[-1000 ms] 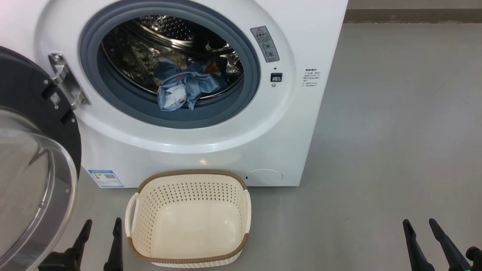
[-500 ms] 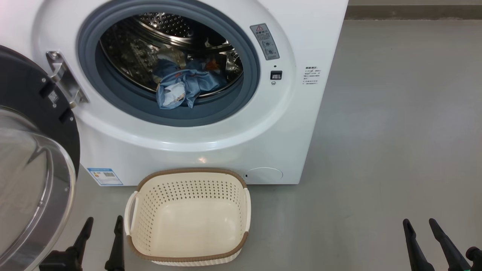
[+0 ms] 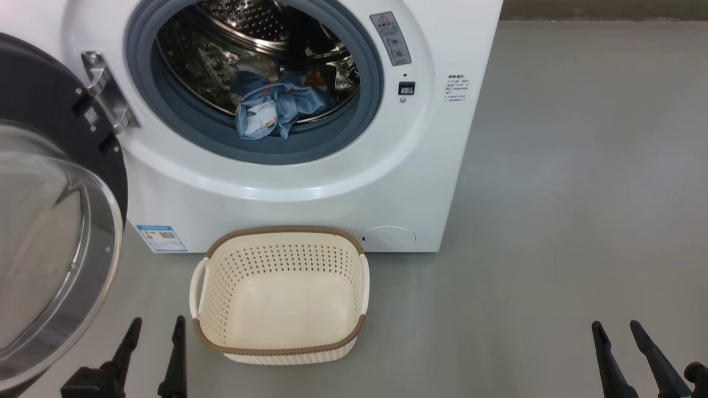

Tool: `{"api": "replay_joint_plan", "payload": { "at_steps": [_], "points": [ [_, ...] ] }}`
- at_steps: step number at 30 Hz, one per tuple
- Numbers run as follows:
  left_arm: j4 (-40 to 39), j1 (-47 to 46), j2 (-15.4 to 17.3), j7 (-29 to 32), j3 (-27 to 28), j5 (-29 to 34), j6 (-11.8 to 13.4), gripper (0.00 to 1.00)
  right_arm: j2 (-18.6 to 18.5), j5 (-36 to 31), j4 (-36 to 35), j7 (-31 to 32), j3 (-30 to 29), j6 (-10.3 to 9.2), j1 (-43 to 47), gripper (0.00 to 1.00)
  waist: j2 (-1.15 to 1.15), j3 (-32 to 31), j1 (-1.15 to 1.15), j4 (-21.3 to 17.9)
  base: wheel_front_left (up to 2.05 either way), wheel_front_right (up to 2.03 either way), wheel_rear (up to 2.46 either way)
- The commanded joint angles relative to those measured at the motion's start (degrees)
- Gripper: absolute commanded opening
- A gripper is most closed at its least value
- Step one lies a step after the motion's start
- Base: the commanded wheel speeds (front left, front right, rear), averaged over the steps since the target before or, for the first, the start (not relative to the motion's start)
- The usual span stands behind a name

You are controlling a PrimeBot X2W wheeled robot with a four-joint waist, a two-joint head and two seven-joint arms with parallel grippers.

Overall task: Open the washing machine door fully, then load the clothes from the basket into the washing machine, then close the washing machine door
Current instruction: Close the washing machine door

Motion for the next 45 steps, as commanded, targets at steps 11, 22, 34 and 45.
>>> {"api": "replay_joint_plan", "payload": {
  "at_steps": [11, 22, 34, 45],
  "points": [
    [-2.5, -0.9, 1.3, -0.4, 1.5, -0.4, -0.1, 1.0, -1.1, -0.2, -1.6, -0.3, 0.6, 0.09, -0.6, 1.0, 0.0, 0.0, 0.0, 0.6, -0.25, 0.25, 0.0],
    [-2.6, -0.8, 0.5, -0.4, 2.6, -1.8, -0.1, 1.0, -1.3, -0.2, -1.7, -0.3, 2.2, 0.09, -1.3, 1.0, 0.0, 0.2, 0.0, 4.6, 0.0, 0.0, 0.0],
    [-4.3, 2.5, -0.9, -0.4, 5.8, -1.8, -0.1, 1.0, -2.6, 0.3, -0.9, -0.3, 7.9, 0.09, -4.8, 1.0, 0.0, -0.8, 0.0, 15.1, 0.0, 0.0, 0.0],
    [-4.9, 5.2, -1.2, -0.4, 6.5, -2.8, 0.2, 1.0, -3.4, 0.6, -0.4, -0.3, 10.9, 0.09, -6.0, 1.0, 0.0, -1.6, 0.0, 25.8, 0.0, 0.0, 0.0]
  ]
}}
